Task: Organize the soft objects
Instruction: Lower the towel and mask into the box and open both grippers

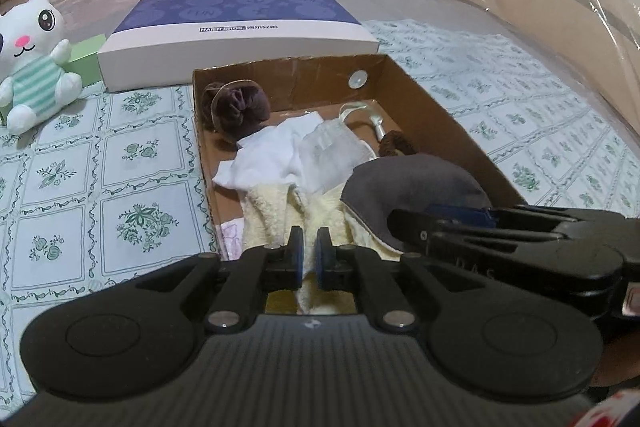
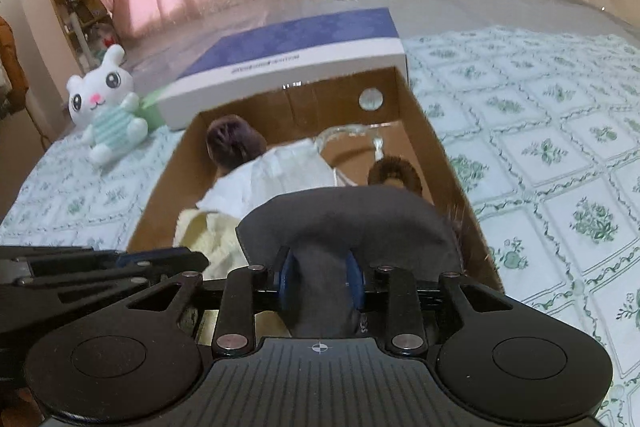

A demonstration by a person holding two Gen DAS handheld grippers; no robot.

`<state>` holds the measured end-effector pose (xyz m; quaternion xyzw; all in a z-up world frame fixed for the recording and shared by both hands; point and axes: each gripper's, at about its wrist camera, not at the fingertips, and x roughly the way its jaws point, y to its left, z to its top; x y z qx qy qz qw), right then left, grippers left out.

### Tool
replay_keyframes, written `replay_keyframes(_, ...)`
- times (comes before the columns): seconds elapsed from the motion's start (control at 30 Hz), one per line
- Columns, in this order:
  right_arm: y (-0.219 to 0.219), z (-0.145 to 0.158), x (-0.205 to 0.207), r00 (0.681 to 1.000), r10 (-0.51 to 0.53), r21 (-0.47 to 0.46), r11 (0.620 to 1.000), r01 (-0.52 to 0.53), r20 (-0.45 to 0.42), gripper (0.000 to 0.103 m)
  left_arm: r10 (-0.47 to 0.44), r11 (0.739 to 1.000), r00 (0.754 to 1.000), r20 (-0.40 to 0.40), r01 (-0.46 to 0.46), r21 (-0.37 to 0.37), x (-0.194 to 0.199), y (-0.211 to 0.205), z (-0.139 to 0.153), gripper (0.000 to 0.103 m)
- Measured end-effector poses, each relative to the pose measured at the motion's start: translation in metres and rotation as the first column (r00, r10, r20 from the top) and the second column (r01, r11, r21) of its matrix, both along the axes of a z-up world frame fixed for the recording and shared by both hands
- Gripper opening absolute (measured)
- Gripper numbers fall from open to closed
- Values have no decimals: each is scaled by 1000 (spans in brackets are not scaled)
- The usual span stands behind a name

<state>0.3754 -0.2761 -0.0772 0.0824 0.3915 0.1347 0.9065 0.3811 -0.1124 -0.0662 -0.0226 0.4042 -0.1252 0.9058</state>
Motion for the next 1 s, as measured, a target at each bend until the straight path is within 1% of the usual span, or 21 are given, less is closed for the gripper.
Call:
replay_keyframes(0.1,1,0,-1,1000,1,-9,1000,-1,-1,30,-2,1000,1000,-1,2,9,1,-2,0,5)
replay_keyframes(0.2,1,7,-5,1000,-9,-11,1000,9,9,31,-2,1000,1000,1,2,8,-1,-2,2,5)
replay_keyframes(0.27,-2,13,-10,1000,-16,-5,1000,16,23,35,-3,1000,1000,4,3,5,-3,-2,5,6)
replay_keyframes(0.33,-6,20,-17,999,-23,-6,1000,23,38,43,-6,1000,1000,7,6,4,-6,-2,9,6)
replay_keyframes(0.37,-7,22,-20,999,-25,-5,1000,25,43,45,-9,1000,1000,10,9,5,-8,-2,11,6)
replay_keyframes(0.43,-12,29,-28,998,-39,4,999,39,55,54,-15,1000,1000,22,15,11,-13,-2,17,6)
replay_keyframes(0.5,-17,35,-36,996,-54,12,999,53,66,58,-20,1000,999,27,20,12,-18,-2,22,9)
replay_keyframes(0.57,-21,42,-45,995,-62,17,998,61,77,60,-23,1000,999,32,23,8,-24,-1,29,17)
replay_keyframes(0.63,-26,49,-56,993,-80,29,997,78,89,64,-26,1000,999,42,25,12,-33,1,37,22)
replay_keyframes(0.7,-30,55,-67,991,-94,38,995,91,96,65,-31,999,998,60,31,15,-43,4,45,25)
replay_keyframes(0.77,-34,61,-79,989,-108,47,994,103,105,67,-32,999,998,60,31,20,-53,7,52,31)
replay_keyframes(0.9,-41,67,-99,990,-122,63,991,117,75,68,-37,999,997,71,36,21,-77,14,66,32)
replay_keyframes(1.0,-43,72,-114,990,-118,66,991,114,73,68,-45,999,995,89,43,24,-95,19,77,32)
